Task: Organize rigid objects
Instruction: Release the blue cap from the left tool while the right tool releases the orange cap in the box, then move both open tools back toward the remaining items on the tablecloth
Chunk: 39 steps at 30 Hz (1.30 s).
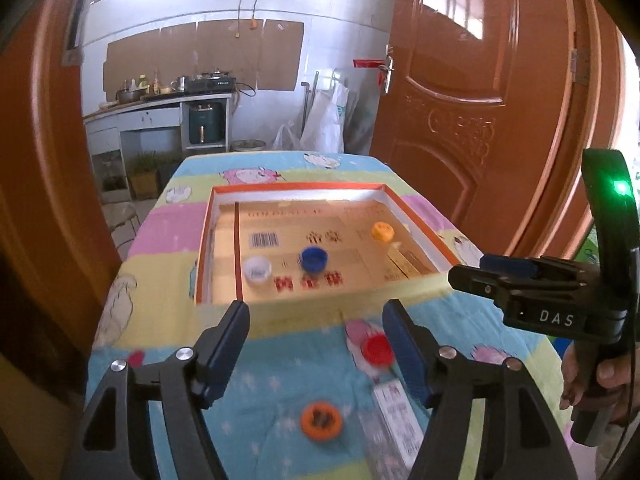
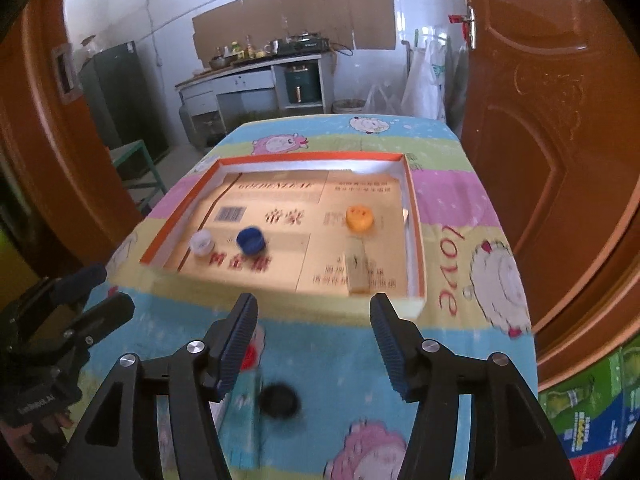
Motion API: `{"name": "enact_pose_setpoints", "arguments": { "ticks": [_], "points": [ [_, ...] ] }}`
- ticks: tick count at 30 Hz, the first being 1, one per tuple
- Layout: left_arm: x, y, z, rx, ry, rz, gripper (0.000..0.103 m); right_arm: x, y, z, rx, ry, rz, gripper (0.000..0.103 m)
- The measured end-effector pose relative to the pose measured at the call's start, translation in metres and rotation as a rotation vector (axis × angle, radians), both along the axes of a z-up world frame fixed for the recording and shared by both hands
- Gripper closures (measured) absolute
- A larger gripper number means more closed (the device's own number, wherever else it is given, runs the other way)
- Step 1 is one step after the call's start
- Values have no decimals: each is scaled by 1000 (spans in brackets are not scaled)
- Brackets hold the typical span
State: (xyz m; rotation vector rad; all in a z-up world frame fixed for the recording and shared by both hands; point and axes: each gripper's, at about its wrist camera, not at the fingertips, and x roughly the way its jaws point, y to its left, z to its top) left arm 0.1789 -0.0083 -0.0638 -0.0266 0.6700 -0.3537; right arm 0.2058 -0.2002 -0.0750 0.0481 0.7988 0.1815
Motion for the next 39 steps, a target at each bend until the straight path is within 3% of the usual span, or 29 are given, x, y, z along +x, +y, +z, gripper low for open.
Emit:
{"name": "enact_pose_setpoints", "arguments": {
  "ticks": [16,39],
  "points": [
    [-72,0,-13,31,16,-57,34,-86,12,-14,-52,2,-3,43],
    [-80,-19,-44,88,69,-77,34,-103,7,-38,-20,53,-11,43]
  ]
}}
